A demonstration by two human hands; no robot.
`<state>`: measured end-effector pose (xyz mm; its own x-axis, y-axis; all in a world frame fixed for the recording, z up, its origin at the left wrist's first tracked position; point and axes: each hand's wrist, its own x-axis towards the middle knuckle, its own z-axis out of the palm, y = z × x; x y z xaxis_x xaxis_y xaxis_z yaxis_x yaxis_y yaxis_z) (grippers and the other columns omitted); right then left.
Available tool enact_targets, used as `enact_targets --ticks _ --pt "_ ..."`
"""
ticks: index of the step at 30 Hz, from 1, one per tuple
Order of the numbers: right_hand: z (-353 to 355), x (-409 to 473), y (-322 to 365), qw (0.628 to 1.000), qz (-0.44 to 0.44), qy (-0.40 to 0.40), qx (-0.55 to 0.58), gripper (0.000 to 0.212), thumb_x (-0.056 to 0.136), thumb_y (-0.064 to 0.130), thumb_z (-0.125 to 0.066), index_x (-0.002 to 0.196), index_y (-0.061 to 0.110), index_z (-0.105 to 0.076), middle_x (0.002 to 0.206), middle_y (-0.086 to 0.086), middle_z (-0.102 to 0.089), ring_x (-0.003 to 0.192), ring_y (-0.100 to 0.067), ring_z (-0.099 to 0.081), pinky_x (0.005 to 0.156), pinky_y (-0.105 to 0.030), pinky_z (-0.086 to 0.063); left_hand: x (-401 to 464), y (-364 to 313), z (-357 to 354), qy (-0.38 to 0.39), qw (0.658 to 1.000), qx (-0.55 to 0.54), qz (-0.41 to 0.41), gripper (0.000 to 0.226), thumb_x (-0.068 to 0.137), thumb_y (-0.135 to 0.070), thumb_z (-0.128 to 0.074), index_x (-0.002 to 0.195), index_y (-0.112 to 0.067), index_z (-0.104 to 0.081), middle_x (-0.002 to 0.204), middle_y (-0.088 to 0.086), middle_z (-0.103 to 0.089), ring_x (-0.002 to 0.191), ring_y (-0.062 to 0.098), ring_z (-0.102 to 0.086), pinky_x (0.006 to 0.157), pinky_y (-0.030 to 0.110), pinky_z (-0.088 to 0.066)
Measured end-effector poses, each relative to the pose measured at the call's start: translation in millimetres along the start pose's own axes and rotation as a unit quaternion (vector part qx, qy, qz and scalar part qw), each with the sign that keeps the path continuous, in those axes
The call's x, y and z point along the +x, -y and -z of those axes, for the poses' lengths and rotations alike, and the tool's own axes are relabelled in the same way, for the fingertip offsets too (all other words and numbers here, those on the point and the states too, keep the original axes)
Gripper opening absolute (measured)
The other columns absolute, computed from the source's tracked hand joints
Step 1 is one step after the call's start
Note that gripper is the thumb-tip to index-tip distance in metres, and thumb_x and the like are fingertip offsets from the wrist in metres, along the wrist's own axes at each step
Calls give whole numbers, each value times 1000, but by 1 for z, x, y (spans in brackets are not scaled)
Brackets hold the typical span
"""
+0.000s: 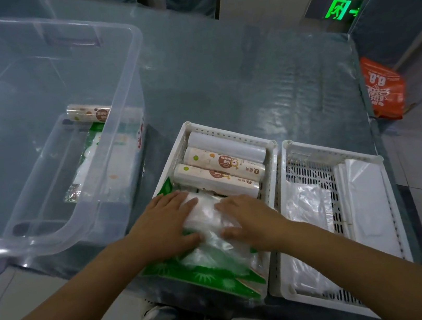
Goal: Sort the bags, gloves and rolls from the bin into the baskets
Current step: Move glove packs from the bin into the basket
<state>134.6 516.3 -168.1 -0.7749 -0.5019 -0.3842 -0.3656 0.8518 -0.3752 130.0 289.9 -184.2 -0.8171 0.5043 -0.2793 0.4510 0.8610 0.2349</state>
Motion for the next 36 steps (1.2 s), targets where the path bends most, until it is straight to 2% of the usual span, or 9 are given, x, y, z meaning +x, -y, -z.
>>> enact_targets --ticks 4,8,11,15,18,22,27,30,36 --pt "-17 -6 5 998 48 -14 -35 58 90 51 -43 137 20 -31 143 -7 -36 129 -25 -32 108 -40 -26 7 -9 3 -25 999 -12 -27 89 72 -74 -35 146 -31 -9 157 -1 -12 142 15 -7 112 33 2" --pt "-14 -7 2 999 8 -29 13 57 91 48 -46 140 23 -32 146 -2 -35 132 -21 -29 109 -38 -23 10 -15 -4 45 998 12 -47 84 77 -74 -33 146 -32 -8 158 1 -6 143 16 -1 112 37 5" --pt "-5 -13 -10 990 -31 -120 60 42 91 40 -49 130 25 -47 134 2 -49 124 -17 -39 103 -33 -28 11 -14 -3 61 997 23 -42 86 76 -77 -30 147 -32 -8 158 2 -6 143 18 -1 113 39 5" --pt "7 -27 -30 966 -111 -228 56 25 90 22 -54 113 18 -63 112 -1 -64 104 -19 -52 89 -29 -35 15 -19 9 21 999 8 -42 91 67 -82 -28 145 -37 -9 157 -3 -9 143 16 1 111 38 9" --pt "7 -39 -34 963 -139 -221 59 22 89 13 -51 105 15 -66 102 -5 -67 94 -22 -58 84 -32 -40 18 -29 12 1 998 13 -69 93 63 -83 -25 144 -40 -10 157 -4 -12 143 15 1 111 40 10" --pt "-4 -45 -23 975 -84 -207 -11 28 86 16 -53 111 20 -64 105 -1 -70 95 -21 -62 92 -35 -38 26 -47 2 30 994 16 -106 90 66 -81 -33 143 -43 -5 157 -3 -7 143 17 2 107 39 13" --pt "-18 -30 -7 981 -50 -186 -28 20 91 28 -48 106 24 -62 94 3 -69 86 -19 -62 89 -36 -41 24 -48 -14 40 994 9 -98 86 69 -79 -30 142 -43 -3 158 -2 -7 143 16 -1 109 41 11" --pt "-20 -26 -10 983 -46 -177 -9 24 88 21 -51 109 23 -63 96 -1 -70 87 -24 -61 84 -35 -45 21 -42 -19 43 995 23 -92 84 71 -79 -25 143 -40 -4 157 0 -5 143 16 -1 109 41 11" --pt "-2 -25 -25 968 -46 -246 13 23 85 9 -56 102 15 -70 98 -4 -73 89 -23 -65 86 -36 -48 22 -44 -20 54 994 26 -87 79 77 -75 -26 145 -38 -6 158 1 -6 143 15 1 110 42 9"
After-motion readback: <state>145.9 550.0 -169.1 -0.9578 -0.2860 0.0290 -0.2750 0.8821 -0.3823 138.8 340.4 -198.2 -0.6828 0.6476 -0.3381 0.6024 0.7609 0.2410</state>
